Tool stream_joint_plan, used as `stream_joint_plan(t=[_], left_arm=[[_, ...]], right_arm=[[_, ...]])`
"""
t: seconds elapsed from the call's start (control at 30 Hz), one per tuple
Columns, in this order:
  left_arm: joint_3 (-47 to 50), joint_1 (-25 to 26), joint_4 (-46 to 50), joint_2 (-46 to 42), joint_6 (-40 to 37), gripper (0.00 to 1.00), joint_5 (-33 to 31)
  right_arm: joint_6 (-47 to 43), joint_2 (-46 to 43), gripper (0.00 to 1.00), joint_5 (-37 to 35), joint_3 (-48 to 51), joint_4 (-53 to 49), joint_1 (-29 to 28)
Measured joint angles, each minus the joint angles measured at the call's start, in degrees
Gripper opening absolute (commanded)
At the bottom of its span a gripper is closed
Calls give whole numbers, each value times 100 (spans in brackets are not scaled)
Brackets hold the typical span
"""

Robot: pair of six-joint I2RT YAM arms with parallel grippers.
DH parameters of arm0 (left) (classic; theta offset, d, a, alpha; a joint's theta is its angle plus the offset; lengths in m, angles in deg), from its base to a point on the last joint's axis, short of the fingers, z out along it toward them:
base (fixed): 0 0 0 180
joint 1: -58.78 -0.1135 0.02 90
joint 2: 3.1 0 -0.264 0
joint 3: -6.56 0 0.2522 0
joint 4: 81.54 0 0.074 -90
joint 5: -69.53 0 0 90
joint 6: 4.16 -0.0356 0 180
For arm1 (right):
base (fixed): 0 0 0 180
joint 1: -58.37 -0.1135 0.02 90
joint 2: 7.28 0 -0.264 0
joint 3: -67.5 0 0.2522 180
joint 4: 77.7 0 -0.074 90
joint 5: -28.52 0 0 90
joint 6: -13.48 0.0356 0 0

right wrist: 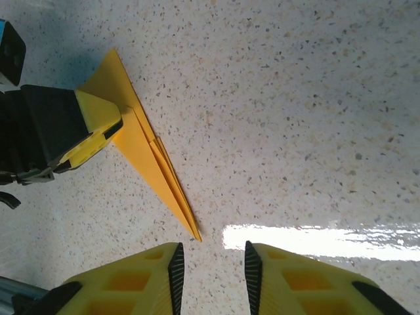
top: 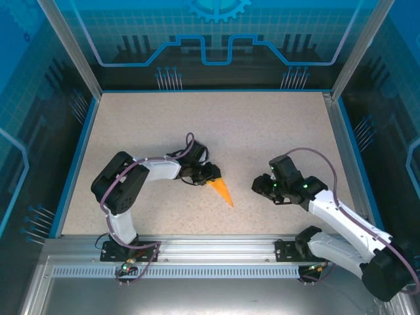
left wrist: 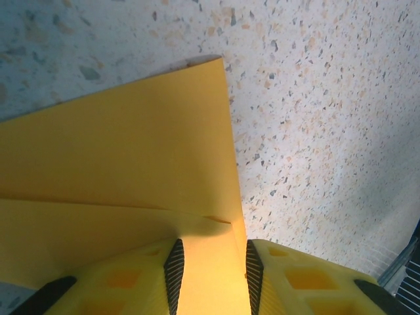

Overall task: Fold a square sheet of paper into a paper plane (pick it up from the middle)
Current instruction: Fold the wing for the fifth time at the center of the table, then move a paper plane to the center of the table.

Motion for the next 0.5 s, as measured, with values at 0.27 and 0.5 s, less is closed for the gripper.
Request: stream_joint_plan(t=[0.27,0.5], left_arm=[[-48,7,98,-4,-2,41,-2],[-46,44,380,-551,-17,68,-136]], right_arm=[[-225,448,38,243,-184,-138,369],[-750,1263,42,470,-457,96,398]])
